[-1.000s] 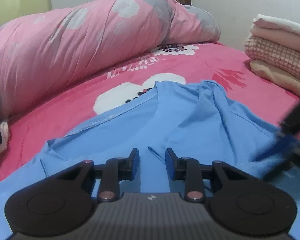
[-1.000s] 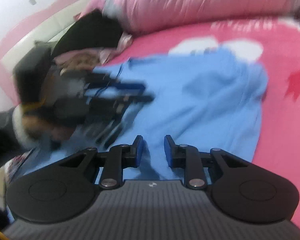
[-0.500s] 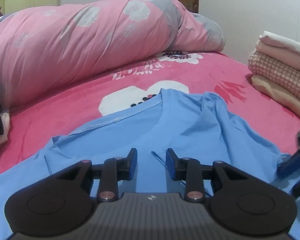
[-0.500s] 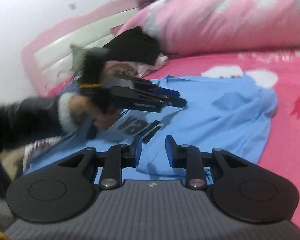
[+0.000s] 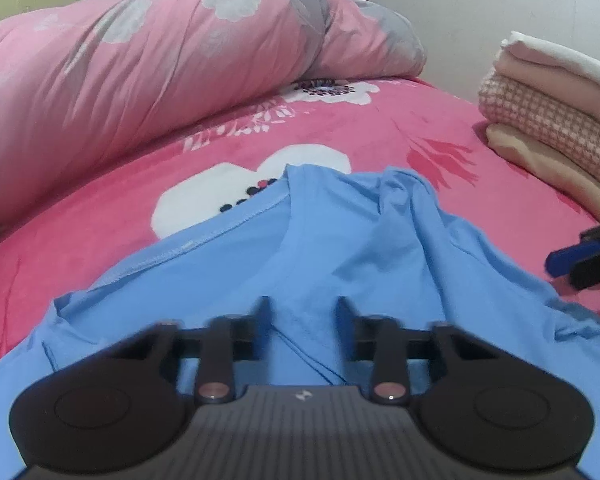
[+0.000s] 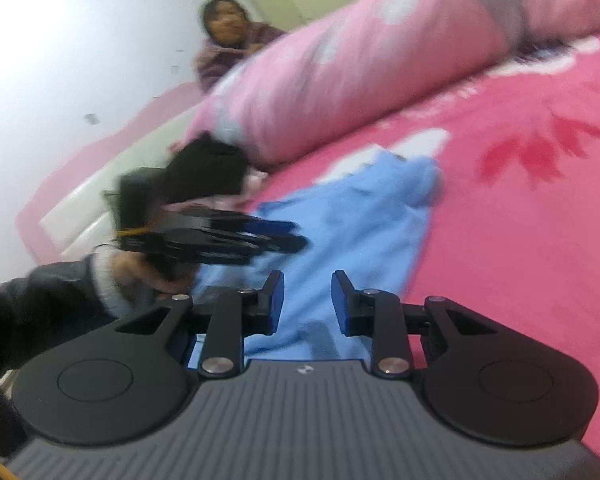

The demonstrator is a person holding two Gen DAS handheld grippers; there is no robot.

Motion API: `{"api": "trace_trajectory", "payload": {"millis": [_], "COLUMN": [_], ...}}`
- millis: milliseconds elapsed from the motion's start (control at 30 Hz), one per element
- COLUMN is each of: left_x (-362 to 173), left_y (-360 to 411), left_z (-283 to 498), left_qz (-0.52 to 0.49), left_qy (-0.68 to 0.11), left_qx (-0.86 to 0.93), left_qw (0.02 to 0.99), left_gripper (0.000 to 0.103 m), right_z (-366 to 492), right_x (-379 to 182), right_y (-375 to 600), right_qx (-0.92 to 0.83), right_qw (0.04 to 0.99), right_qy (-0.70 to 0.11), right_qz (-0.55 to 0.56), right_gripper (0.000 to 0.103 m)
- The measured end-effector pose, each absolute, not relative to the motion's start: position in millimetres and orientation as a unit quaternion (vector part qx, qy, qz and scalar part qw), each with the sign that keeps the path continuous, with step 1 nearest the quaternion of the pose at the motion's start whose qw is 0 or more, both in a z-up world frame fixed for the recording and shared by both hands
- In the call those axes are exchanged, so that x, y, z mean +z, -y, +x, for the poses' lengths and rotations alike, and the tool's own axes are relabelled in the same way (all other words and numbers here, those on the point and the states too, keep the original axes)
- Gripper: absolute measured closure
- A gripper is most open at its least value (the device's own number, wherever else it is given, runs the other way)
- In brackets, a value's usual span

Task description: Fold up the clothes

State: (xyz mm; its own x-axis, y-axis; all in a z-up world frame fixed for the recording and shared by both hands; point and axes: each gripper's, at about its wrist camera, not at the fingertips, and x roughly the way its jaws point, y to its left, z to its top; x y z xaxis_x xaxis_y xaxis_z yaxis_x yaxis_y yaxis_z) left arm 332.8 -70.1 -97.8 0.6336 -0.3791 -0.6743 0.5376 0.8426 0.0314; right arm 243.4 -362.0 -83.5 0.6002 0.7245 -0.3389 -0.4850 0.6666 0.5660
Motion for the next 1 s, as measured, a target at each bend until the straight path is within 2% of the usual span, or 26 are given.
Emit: {"api": "trace_trajectory", "payload": {"millis": [100, 333, 533, 633, 700, 767, 800, 1000], "left_x": [-97, -79, -79, -88, -88, -85, -83, -67], "left_y": [69, 49, 42, 46, 46, 45, 46, 88], "left_z": [329, 327, 332, 334, 332, 330, 329, 335], "left_qz": [0.108, 0.052, 0.067, 0.081, 0.089, 0.092, 0.095, 0.119], "left_qy": [-0.343, -0.35, -0.373, -0.388, -0.372, -0.355, -0.344, -0.287], "left_qx": [-0.253, -0.208, -0.161, -0.144, -0.133, -0.125, -0.12, -0.163], "left_qw": [0.898, 0.912, 0.911, 0.907, 0.914, 0.922, 0.926, 0.936], "left_gripper": [0.096, 0.098, 0.097, 0.085, 0.067, 0.055, 0.053, 0.052], "right_z": [249, 259, 262, 263, 264, 264, 265, 266], "right_x": [-92, -106, -109, -110, -110, -111, -111, -111], "right_y": [372, 377, 378, 379, 379, 378, 378, 380], "right_qx": [0.336, 0.317, 0.312, 0.31, 0.31, 0.31, 0.31, 0.31], "right_qw": [0.861, 0.851, 0.846, 0.846, 0.845, 0.844, 0.844, 0.843], "right_qy": [-0.29, -0.311, -0.324, -0.327, -0.328, -0.329, -0.329, -0.332], "right_qz": [0.248, 0.279, 0.285, 0.285, 0.287, 0.288, 0.288, 0.289], "right_gripper": [0.077, 0.077, 0.078, 0.079, 0.079, 0.079, 0.079, 0.079]}}
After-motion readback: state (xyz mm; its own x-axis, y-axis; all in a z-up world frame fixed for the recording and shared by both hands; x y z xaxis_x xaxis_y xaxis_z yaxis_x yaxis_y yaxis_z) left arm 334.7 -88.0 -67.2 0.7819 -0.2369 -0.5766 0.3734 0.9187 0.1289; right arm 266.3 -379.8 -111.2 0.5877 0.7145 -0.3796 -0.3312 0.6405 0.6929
